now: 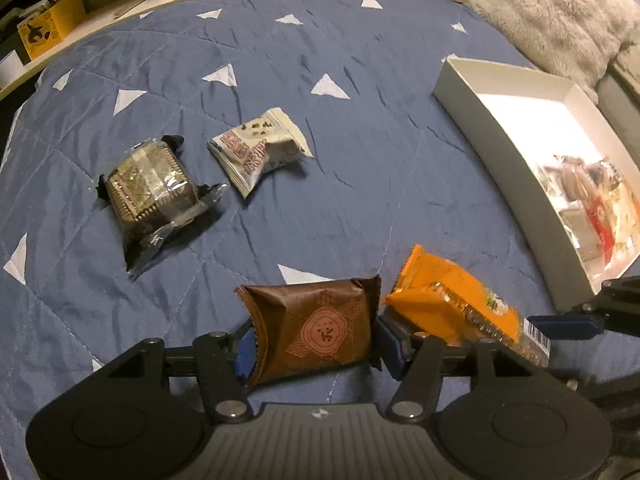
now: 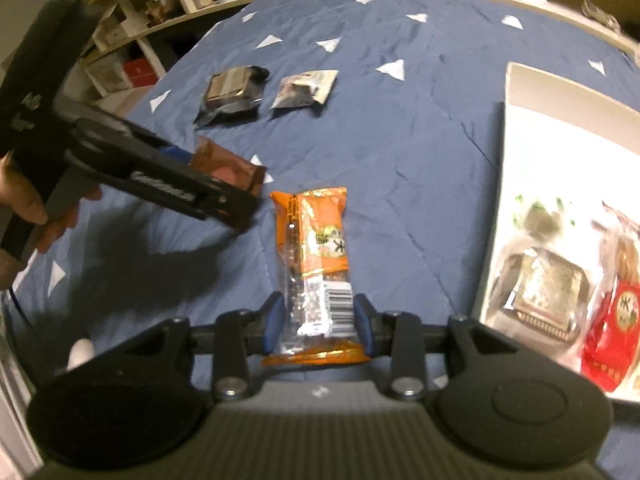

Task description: Organize snacks

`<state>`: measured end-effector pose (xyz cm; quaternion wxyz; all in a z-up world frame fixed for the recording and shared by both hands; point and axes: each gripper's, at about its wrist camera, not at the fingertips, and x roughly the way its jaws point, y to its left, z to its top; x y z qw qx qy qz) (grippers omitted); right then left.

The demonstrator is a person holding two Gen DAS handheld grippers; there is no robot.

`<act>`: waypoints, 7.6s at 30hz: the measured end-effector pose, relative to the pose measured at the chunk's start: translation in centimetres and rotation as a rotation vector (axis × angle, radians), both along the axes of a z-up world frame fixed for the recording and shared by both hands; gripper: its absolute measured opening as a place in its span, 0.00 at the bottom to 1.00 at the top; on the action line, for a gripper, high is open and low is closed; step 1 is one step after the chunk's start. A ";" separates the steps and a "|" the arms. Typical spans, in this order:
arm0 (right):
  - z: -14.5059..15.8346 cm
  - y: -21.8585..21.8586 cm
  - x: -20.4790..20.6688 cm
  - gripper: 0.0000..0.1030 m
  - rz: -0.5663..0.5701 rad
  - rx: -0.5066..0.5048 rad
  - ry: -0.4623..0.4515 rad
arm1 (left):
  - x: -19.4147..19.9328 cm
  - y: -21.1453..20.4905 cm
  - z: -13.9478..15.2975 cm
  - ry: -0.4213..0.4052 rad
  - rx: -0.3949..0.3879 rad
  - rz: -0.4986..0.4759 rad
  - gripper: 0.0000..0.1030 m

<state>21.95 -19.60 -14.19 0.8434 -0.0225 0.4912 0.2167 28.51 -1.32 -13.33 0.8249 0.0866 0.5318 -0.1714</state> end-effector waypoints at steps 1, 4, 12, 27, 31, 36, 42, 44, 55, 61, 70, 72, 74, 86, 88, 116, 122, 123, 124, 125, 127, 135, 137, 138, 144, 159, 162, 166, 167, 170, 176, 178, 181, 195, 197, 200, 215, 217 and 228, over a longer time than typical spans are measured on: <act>-0.1 0.3 -0.1 0.44 0.007 -0.005 -0.012 | 0.0 -0.2 -0.2 0.001 0.007 0.003 0.61; -0.7 0.4 0.6 0.44 -0.004 0.005 -0.012 | -0.1 -0.7 -0.7 -0.011 0.004 0.027 0.67; -1.8 1.1 1.7 0.47 0.006 -0.016 -0.020 | 0.1 -0.4 -1.6 0.002 -0.050 0.229 0.81; -1.3 0.3 0.8 0.37 -0.034 0.013 -0.066 | -1.2 0.5 0.4 -0.057 -0.098 0.310 0.54; 0.1 -1.0 0.9 0.37 -0.069 0.057 -0.113 | -1.9 1.1 2.1 -0.093 -0.152 0.323 0.49; 2.1 -2.9 1.0 0.37 -0.115 0.080 -0.185 | -2.1 1.2 3.5 -0.136 -0.182 0.327 0.43; 4.3 -6.0 1.3 0.37 -0.190 0.111 -0.247 | -2.3 1.2 4.7 -0.176 -0.209 0.320 0.38; 4.7 -6.9 1.3 0.37 -0.214 0.116 -0.254 | -2.3 1.1 4.4 -0.166 -0.201 0.318 0.39; 4.4 -6.8 1.5 0.37 -0.224 0.122 -0.248 | -1.3 0.0 0.1 -0.055 -0.121 0.381 0.97; 4.1 -6.7 1.5 0.37 -0.211 0.121 -0.237 | -1.0 -0.9 -1.3 -0.013 -0.094 0.337 1.00; 3.7 -6.9 1.7 0.37 -0.216 0.116 -0.228 | -0.4 0.2 -2.2 -0.005 -0.067 0.374 0.90; 3.7 -7.0 1.7 0.37 -0.221 0.117 -0.229 | -0.4 0.4 -2.0 -0.006 -0.072 0.366 0.77; 3.8 -6.9 1.8 0.37 -0.226 0.118 -0.230 | -0.4 0.4 -1.7 -0.009 -0.071 0.361 0.62; 6.1 -10.4 1.6 0.37 -0.286 0.096 -0.318 | -1.0 -2.1 4.4 -0.160 -0.151 0.277 0.59; 6.4 -11.7 1.7 0.37 -0.311 0.088 -0.335 | -0.7 -3.2 5.6 -0.183 -0.174 0.260 0.59; 0.2 -29.6 6.6 0.37 -0.834 0.093 -0.229 | 6.1 -22.5 5.1 -0.154 -0.235 -0.022 0.59; -1.5 -31.3 8.4 0.38 -0.913 0.181 -0.217 | 7.8 -23.7 3.4 -0.120 -0.227 -0.043 0.60; -1.7 -31.3 8.5 0.39 -0.916 0.197 -0.214 | 8.1 -23.8 3.3 -0.117 -0.223 -0.046 0.60; -1.9 -31.2 8.8 0.40 -0.911 0.215 -0.200 | 8.3 -23.9 3.1 -0.114 -0.220 -0.049 0.60; -2.3 -31.1 9.2 0.40 -0.894 0.232 -0.180 | 8.5 -24.1 2.9 -0.111 -0.216 -0.052 0.60; -2.9 -30.5 9.6 0.41 -0.862 0.255 -0.150 | 8.9 -24.3 2.6 -0.107 -0.209 -0.067 0.60; -1.8 -28.7 10.1 0.68 -0.810 0.148 -0.179 | 10.0 -24.9 1.2 -0.079 -0.149 -0.096 0.62; -1.4 -28.7 9.9 0.69 -0.799 0.108 -0.196 | 10.0 -24.8 0.9 -0.064 -0.137 -0.103 0.62; -1.3 -28.7 9.8 0.69 -0.792 0.093 -0.200 | 9.9 -24.9 0.7 -0.056 -0.122 -0.113 0.62; -1.6 -28.6 10.2 0.69 -0.762 0.052 -0.195 | 8.6 -24.4 0.6 -0.021 -0.118 -0.105 0.62; -0.7 -28.6 8.4 0.71 -0.751 0.005 -0.205 | 7.4 -24.2 2.2 -0.024 -0.130 -0.039 0.84; -0.3 -28.5 7.9 0.71 -0.743 0.000 -0.210 | 7.1 -24.1 2.5 -0.025 -0.129 -0.038 0.85; 0.4 -28.5 7.0 0.72 -0.737 -0.012 -0.226 | 6.8 -24.1 3.1 -0.034 -0.130 -0.040 0.85; 0.6 -28.5 6.8 0.73 -0.737 -0.014 -0.230 | 6.7 -24.0 3.2 -0.036 -0.132 -0.039 0.85; 1.1 -28.4 6.0 0.76 -0.746 -0.026 -0.247 | 6.3 -23.9 3.7 -0.043 -0.141 -0.041 0.88; 2.4 -27.8 4.0 0.79 -0.746 -0.057 -0.270 | 5.4 -23.1 4.6 -0.059 -0.159 -0.043 0.93; 2.8 -27.5 3.4 0.79 -0.743 -0.066 -0.278 | 5.0 -22.7 5.0 -0.068 -0.164 -0.042 0.96; 3.6 -26.9 2.3 0.85 -0.737 -0.087 -0.295 | 4.6 -22.1 5.6 -0.081 -0.173 -0.038 0.98; 6.1 -23.2 -1.0 0.99 -0.707 -0.150 -0.351 | 2.0 -17.4 7.8 -0.169 -0.214 -0.017 1.00; 6.4 -22.3 -1.2 0.99 -0.691 -0.152 -0.358 | 1.7 -16.6 8.1 -0.178 -0.217 -0.012 1.00; 6.8 -21.2 -1.4 0.99 -0.664 -0.145 -0.363 | 1.2 -14.9 8.7 -0.211 -0.227 0.007 1.00; 6.8 -13.6 0.2 0.99 -0.527 -0.064 -0.383 | 0.3 -5.0 9.6 -0.274 -0.220 0.157 1.00; 6.5 -12.4 0.7 0.99 -0.506 -0.049 -0.373 | 0.3 -3.5 9.5 -0.276 -0.223 0.185 1.00; 4.5 -5.7 4.4 0.99 -0.387 0.010 -0.318 | 1.0 5.8 7.7 -0.297 -0.163 0.365 1.00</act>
